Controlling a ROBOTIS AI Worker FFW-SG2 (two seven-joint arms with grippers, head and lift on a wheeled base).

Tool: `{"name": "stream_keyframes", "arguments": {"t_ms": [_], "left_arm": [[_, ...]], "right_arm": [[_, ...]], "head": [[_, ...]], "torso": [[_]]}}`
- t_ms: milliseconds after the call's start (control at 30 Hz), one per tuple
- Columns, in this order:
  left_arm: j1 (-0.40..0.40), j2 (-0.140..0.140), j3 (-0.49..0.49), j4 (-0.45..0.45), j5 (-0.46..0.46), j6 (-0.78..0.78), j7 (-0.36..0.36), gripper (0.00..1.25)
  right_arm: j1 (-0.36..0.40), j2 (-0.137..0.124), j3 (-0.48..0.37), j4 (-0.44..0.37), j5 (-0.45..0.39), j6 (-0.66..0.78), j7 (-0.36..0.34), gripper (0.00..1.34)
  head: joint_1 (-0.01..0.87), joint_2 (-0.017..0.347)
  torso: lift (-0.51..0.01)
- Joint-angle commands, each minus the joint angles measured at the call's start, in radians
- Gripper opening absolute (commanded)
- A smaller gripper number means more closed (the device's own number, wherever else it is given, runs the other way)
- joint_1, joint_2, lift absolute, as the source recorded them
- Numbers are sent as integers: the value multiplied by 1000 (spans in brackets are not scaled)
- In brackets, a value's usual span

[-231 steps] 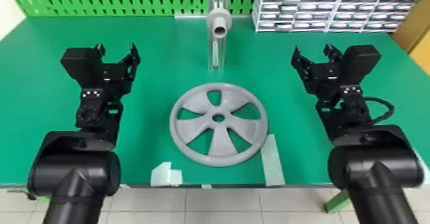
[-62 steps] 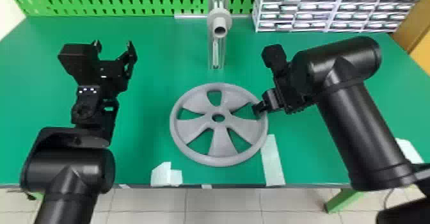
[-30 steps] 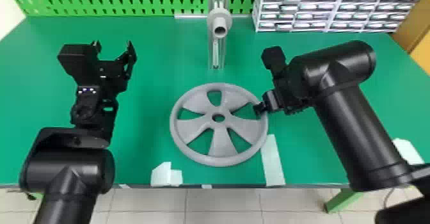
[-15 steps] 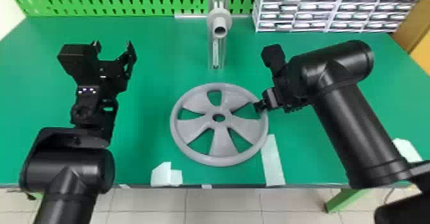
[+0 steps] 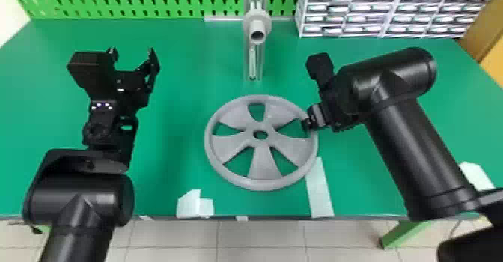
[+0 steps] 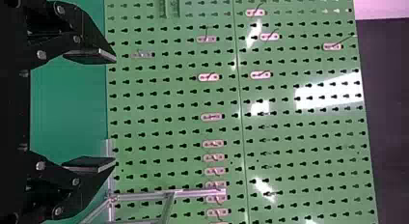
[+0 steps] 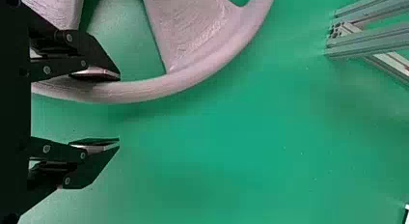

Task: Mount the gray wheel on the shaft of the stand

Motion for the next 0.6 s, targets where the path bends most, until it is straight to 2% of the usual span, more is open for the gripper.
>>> {"name": "stream_keyframes", "arguments": {"t_ms": [0, 400, 467, 500, 567], "left_arm": [[0, 0, 0, 0, 0, 0, 0, 755], [-1, 0, 0, 0, 0, 0, 0, 755], [-1, 0, 2, 0, 0, 0, 0, 755], [0, 0, 2, -2, 0, 0, 0, 755], [0, 2, 0, 0, 0, 0, 0, 755]], "right_arm": [[2, 0, -1, 0, 2, -1, 0, 577], [0, 1, -13, 31, 3, 1, 0, 560], [0, 1, -12, 31, 3, 4, 0, 428], [0, 1, -9, 31, 8, 4, 0, 310], [0, 5, -13, 31, 14, 7, 0, 252]], "head": [[865, 52], [865, 52], [865, 52], [865, 52], [865, 52]], "torso": [[-101], [-101], [-101], [-101], [-101]]}}
